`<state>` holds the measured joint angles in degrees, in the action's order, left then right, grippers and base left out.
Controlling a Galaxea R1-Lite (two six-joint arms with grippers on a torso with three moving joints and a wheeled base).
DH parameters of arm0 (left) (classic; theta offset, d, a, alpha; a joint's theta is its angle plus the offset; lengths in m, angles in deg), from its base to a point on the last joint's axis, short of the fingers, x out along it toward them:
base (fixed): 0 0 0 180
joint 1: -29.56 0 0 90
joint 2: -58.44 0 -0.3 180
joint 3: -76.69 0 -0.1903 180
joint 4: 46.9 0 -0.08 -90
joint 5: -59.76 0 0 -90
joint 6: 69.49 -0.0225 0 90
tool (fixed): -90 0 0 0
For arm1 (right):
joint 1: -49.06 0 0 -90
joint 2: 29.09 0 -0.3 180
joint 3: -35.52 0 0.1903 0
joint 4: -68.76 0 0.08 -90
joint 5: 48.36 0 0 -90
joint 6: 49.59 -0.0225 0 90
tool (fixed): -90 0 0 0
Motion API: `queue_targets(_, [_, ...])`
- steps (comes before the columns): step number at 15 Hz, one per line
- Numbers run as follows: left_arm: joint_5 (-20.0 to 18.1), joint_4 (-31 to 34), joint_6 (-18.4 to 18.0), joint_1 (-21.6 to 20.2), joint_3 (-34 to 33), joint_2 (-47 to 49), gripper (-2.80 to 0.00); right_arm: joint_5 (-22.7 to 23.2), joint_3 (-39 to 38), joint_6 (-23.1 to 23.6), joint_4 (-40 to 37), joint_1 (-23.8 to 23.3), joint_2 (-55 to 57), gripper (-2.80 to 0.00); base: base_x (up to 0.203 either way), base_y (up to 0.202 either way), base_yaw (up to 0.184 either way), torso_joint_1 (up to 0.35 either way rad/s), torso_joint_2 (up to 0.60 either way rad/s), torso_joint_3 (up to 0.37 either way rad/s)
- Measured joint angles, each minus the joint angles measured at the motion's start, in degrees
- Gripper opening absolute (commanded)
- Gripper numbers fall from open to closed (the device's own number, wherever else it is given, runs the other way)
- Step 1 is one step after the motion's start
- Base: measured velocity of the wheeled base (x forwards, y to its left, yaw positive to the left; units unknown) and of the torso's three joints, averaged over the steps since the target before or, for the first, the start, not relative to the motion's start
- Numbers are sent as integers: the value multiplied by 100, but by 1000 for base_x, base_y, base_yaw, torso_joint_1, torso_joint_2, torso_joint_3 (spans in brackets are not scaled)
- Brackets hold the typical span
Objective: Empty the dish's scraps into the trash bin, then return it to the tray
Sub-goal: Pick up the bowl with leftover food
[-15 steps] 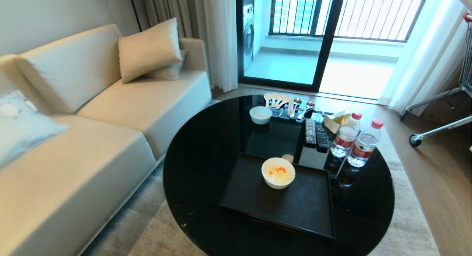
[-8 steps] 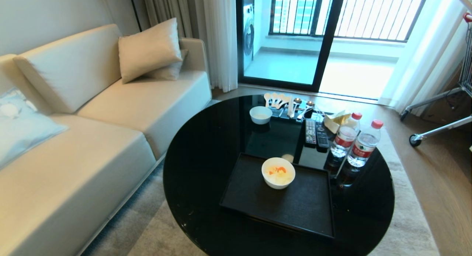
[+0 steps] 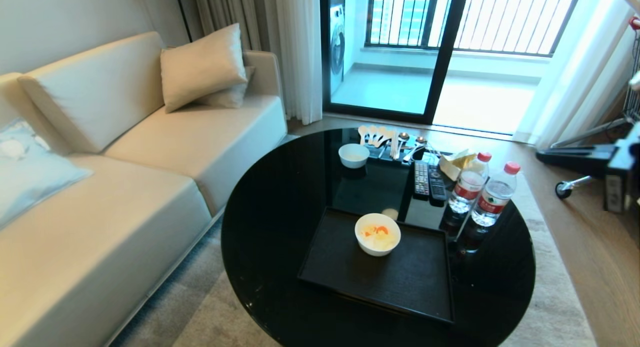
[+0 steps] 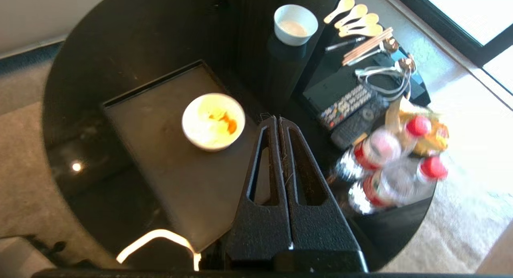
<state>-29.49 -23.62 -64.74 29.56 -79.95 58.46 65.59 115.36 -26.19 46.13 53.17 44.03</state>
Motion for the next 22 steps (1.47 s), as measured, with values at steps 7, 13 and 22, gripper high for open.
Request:
queue_targets(7, [0,1,4,0,0,0,-280,-479,3661,-839,-1156,560,3989,0,0,0,0,0,0,0])
queue_targets(13, [2,-1,-1,0,0,0,-280,-588,3810,-2953,-2412,909,4787,0,0,0,0,0,0,0])
queue_targets(22, [0,-1,1,0,0,0,-280,-2072,3231,-3578,-1558,1663,5543,0,0,0,0,0,0,0])
